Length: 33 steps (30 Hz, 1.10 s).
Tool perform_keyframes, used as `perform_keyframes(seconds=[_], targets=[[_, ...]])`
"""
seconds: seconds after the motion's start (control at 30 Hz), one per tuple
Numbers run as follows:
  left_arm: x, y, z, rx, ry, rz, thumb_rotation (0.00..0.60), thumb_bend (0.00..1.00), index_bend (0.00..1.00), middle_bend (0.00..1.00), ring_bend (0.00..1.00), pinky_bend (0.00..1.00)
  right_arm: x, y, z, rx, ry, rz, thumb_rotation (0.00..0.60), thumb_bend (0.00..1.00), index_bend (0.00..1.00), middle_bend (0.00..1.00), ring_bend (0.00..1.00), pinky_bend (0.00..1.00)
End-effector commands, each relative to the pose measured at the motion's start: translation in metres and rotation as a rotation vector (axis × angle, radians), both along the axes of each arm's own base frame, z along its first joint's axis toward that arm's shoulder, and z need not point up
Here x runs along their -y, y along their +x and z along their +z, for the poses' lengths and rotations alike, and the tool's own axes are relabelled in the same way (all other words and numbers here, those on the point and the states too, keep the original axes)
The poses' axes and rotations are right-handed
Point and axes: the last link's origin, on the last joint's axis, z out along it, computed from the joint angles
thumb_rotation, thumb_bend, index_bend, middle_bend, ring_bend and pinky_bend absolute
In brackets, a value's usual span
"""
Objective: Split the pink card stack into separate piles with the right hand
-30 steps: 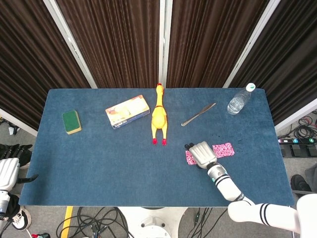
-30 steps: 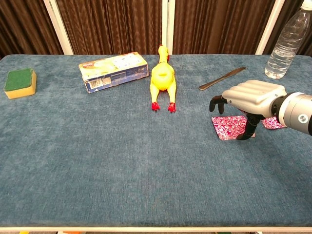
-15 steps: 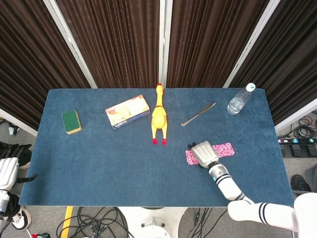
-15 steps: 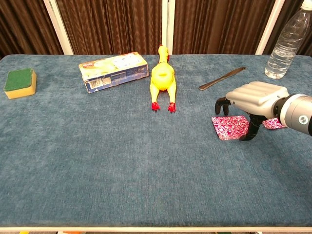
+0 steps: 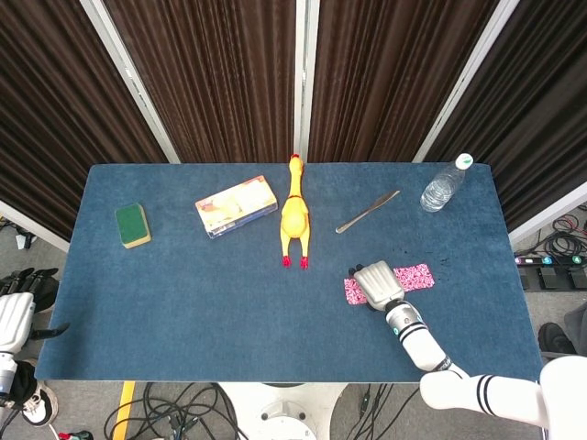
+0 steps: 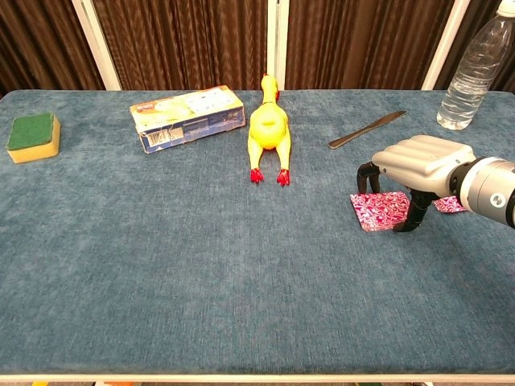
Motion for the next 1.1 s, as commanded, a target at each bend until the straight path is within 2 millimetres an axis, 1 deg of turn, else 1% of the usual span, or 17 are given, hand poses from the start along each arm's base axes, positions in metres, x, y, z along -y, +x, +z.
perform_keyframes(seconds=[0.03,0.57,1.1], targets=[[-0.0002,-0.0002,-0.0001,0.000,0.001,0.001,0.600,0.03,0.15,0.15,0.08,0.18,-0.0001,-0.0003,-0.0007,-0.002,0.000,-0.001,0.600,0.08,0.34,0.35,0.80,0.97],[0.0002,-0.0021,-0.0005,0.004,0.000,0.006,0.600,0.03,0.15,0.15,0.08,0.18,0.0000,0.0001,-0.0015,-0.001,-0.015,0.004,0.600,0.10,0.39,0.40,0.80,0.97],[-0.0001,-0.0028,-0.0016,0.007,-0.007,0.010,0.600,0.03,0.15,0.15,0.08,0.18,-0.0003,0.0051,0.0025,0.012,-0.029,0.016,0.600,0.10,0.41,0.41,0.80,0.97]])
